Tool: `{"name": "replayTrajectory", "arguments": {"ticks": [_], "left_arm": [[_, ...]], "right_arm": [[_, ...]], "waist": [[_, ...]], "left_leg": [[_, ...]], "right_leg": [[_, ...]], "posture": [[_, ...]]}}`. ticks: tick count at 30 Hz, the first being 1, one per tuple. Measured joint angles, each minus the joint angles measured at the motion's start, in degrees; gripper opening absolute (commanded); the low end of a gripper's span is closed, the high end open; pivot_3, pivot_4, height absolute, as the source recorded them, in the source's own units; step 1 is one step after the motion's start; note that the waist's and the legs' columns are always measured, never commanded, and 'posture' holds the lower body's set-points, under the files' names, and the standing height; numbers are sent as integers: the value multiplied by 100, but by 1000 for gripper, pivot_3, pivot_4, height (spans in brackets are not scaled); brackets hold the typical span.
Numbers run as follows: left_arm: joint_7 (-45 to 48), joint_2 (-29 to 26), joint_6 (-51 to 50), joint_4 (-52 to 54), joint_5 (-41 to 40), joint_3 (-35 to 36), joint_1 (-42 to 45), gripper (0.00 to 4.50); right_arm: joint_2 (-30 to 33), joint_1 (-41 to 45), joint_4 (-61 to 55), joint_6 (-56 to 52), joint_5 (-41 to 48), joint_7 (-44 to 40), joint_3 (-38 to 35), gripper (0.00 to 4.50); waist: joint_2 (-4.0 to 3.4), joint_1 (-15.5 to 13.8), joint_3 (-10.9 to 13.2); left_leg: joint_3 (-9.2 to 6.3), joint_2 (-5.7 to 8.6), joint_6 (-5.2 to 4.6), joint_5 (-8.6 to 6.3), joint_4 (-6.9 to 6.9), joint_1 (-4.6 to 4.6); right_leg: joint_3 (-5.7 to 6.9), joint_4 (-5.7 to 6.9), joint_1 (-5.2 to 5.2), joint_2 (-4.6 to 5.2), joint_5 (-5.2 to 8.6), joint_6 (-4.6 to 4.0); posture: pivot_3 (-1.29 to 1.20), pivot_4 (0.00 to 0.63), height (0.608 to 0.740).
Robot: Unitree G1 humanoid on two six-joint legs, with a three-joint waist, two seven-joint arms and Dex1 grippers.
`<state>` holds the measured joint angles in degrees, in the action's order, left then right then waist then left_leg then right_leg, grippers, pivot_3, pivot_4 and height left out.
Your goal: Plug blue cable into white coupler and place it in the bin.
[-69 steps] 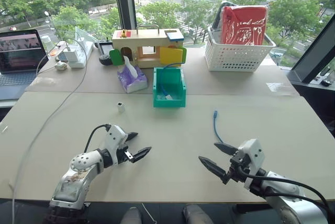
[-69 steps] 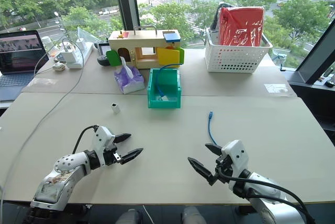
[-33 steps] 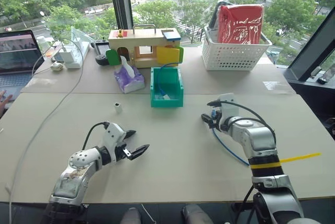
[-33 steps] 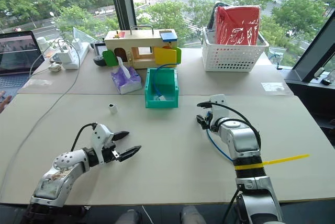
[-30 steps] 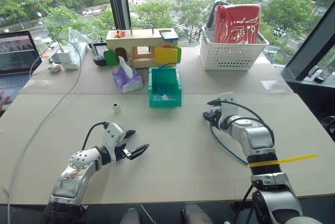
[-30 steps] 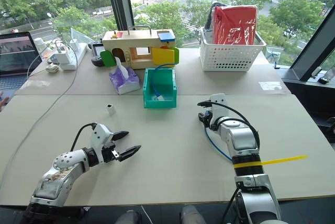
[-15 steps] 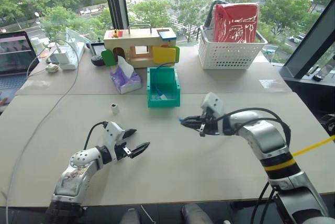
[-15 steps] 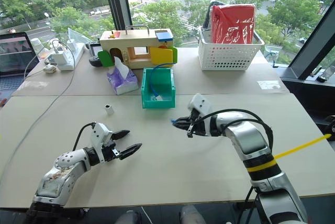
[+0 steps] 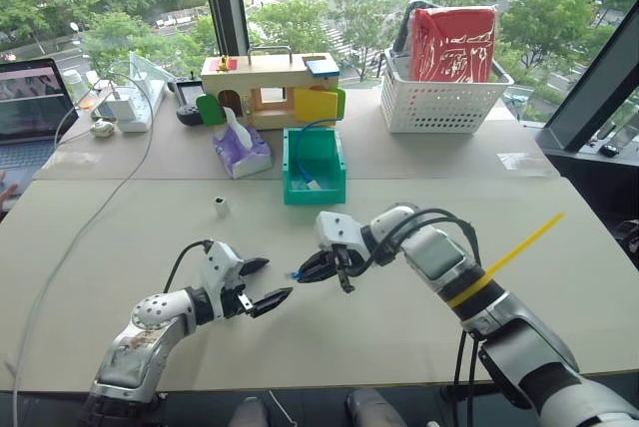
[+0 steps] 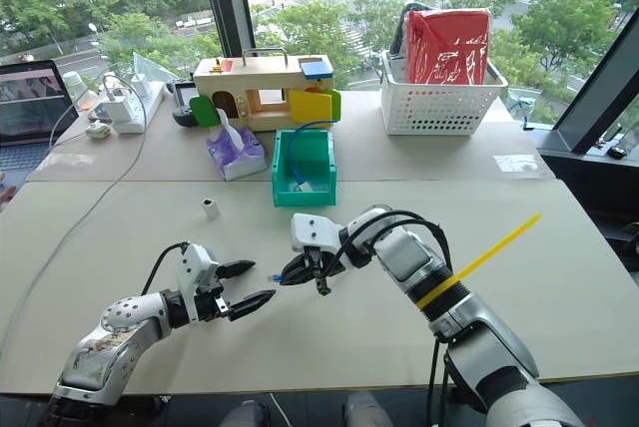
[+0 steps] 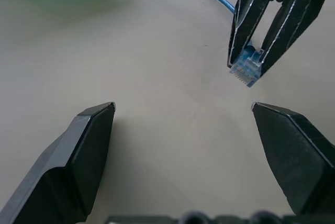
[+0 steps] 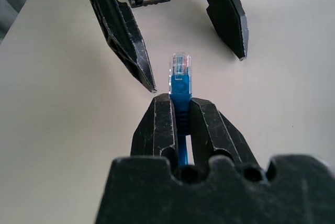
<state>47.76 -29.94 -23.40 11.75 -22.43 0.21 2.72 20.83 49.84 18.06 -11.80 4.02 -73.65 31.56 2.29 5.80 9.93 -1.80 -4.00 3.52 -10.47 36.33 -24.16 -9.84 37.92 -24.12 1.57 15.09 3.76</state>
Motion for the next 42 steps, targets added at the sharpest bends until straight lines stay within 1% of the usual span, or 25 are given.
{"name": "replayTrajectory", "arguments": {"ticks": [3,4,5,6,7,8,9,11,12,15,17,20,22,24,29,33,36,37,38,39,41,42], "left_arm": [[-9,-4,-73,92,-15,-7,-35,4500],[-10,-5,-78,101,-17,-7,-43,4500],[-10,-5,-83,106,-17,-10,-46,4500],[-6,-23,-85,118,-15,-20,-47,4500],[7,-59,-84,129,-10,-34,-49,4500],[32,-121,-84,131,-6,-43,-50,4500],[61,-153,-79,131,0,-60,-35,4500],[90,-183,-60,130,12,-97,-23,4500],[103,-197,-48,120,32,-120,8,4500],[134,-204,30,44,187,-248,158,4500],[165,-215,170,-65,336,-379,284,4500],[400,-219,367,-352,503,-679,670,4500],[615,-195,448,-515,529,-846,918,4500],[822,-190,614,-790,619,-1020,1203,4500],[1125,-166,1204,-1540,1052,-1346,1740,4500],[1365,-174,1621,-1879,1162,-1456,1906,4500],[1543,-185,1818,-2067,1162,-1467,1972,4500],[1588,-185,1825,-2117,1158,-1468,1999,3982],[1674,-184,1828,-2159,1155,-1476,2030,3882],[1739,-182,1836,-2183,1154,-1498,2052,3425],[1836,-180,1865,-2266,1155,-1525,2102,2732],[1857,-173,1896,-2295,1155,-1519,2120,2467]], "right_arm": [[-15,219,432,468,-298,-79,73,71],[-10,265,536,571,-376,-78,91,1070],[3,300,636,685,-457,-74,103,1223],[19,333,763,844,-581,-72,121,1604],[31,331,781,865,-609,-88,121,1769],[32,328,779,869,-612,-124,119,2243],[61,292,701,846,-601,-163,101,2573],[130,183,437,706,-531,-273,29,3210],[168,116,276,570,-475,-306,-38,3608],[294,-3,-309,-73,-130,-338,-363,4489],[367,-27,-761,-531,135,-282,-696,4489],[589,-235,-1633,-1410,650,177,-1514,4489],[814,-452,-2144,-1858,815,412,-1857,4489],[1005,-772,-2530,-2101,845,642,-1954,4489],[1076,-1270,-3132,-2707,1092,1126,-2191,4489],[1251,-1469,-3507,-2959,1269,1423,-2487,4489],[1418,-1714,-3560,-3062,1322,1604,-2644,4489],[1445,-1750,-3563,-3095,1335,1659,-2686,4500],[1470,-1782,-3565,-3131,1380,1721,-2750,4500],[1497,-1808,-3589,-3136,1407,1764,-2788,4500],[1590,-1876,-3657,-3141,1430,1846,-2800,4500],[1602,-1906,-3684,-3153,1448,1889,-2801,4500]], "waist": [[0,-12,0],[0,-15,0],[0,-15,0],[0,-17,0],[0,-17,0],[0,-17,0],[0,-12,0],[0,-18,0],[0,-18,0],[-2,-37,1],[-1,-46,1],[-2,-111,1],[-1,-168,1],[-1,-178,1],[-1,-156,2],[1,-184,0],[0,-171,0],[0,-160,0],[0,-160,0],[-1,-161,0],[-1,-166,-1],[-1,-162,-1]], "left_leg": [[0,0,0,0,1,-1],[0,0,0,0,1,-1],[0,0,0,0,0,-1],[0,0,0,0,-1,-1],[0,0,0,0,-1,-2],[0,0,0,0,-1,-2],[0,0,0,0,-2,-1],[0,0,0,0,-2,-1],[0,0,0,0,-2,-1],[-1,0,0,0,0,-4],[-1,0,0,0,2,-2],[-3,1,1,0,3,-12],[-3,1,1,0,1,-12],[-3,0,0,0,-2,-12],[-2,1,0,0,-1,-11],[-3,0,0,0,-1,-10],[-2,1,0,0,-1,-10],[-2,1,0,0,-1,-8],[-2,0,0,0,-1,-5],[-2,0,0,0,-2,-5],[-2,0,0,0,0,-4],[-2,0,0,0,1,-4]], "right_leg": [[0,-2,0,1,-1,-1],[0,-2,0,0,-1,-2],[0,-2,-1,0,-1,-2],[1,-2,-1,0,-1,-3],[1,-2,-1,0,-1,-3],[1,-2,-1,0,-1,-4],[1,-1,-1,0,-1,-4],[1,0,0,0,0,-5],[1,-1,0,1,0,-5],[2,0,-1,1,0,-4],[3,0,3,1,0,-4],[6,-2,-3,1,0,-4],[7,-8,-3,1,0,-4],[7,-11,-6,0,1,-5],[6,-6,-6,0,1,-5],[6,-10,-1,0,3,-2],[6,-13,-1,1,4,0],[6,-10,-2,0,4,0],[6,-7,-1,-1,5,1],[6,-6,0,-1,8,6],[6,-6,3,0,14,16],[6,-7,3,0,21,28]], "posture": [[0,150,732],[0,150,732],[0,150,732],[0,150,732],[0,150,732],[0,150,732],[0,150,732],[0,150,732],[0,150,732],[0,150,732],[0,150,732],[0,150,732],[0,150,732],[0,150,732],[0,150,732],[0,150,732],[0,150,732],[0,150,732],[0,150,732],[0,150,732],[0,150,732],[0,150,732]]}}
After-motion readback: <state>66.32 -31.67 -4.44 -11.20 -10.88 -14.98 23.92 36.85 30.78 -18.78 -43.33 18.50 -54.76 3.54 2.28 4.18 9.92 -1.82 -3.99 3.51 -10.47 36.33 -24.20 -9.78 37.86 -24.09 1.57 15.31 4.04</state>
